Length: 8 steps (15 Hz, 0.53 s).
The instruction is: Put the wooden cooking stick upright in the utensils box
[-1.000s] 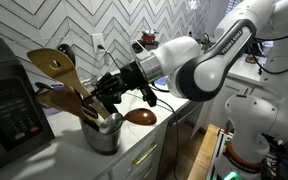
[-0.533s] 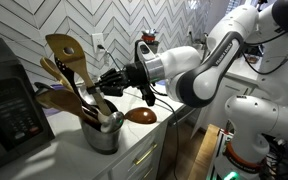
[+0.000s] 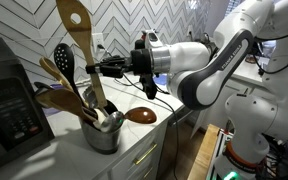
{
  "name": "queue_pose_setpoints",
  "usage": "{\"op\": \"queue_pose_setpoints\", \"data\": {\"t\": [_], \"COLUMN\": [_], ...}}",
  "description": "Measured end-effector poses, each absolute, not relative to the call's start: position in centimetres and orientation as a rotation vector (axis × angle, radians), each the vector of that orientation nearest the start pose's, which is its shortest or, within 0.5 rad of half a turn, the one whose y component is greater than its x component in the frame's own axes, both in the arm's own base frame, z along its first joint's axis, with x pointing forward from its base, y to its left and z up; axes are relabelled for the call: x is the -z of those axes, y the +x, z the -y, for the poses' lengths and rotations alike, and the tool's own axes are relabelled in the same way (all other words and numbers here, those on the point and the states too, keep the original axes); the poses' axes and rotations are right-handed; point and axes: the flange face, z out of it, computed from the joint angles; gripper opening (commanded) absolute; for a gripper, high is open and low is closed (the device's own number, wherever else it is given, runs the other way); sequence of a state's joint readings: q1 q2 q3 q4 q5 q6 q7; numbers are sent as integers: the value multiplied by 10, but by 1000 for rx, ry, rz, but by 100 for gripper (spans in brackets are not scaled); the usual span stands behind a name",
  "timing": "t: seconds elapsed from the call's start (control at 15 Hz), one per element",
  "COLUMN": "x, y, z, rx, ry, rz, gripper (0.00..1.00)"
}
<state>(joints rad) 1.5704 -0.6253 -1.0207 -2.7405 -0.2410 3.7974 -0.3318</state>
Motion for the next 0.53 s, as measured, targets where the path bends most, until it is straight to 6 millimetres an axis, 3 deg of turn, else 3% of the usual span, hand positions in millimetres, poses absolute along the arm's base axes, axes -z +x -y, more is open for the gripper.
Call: {"op": "queue_pose_setpoints", "data": {"t": [0.53], "x": [-459], "y": [384], "z": [-184], "rx": [1574], "ry": [-2109], "rz": [470], "gripper": [3]}}
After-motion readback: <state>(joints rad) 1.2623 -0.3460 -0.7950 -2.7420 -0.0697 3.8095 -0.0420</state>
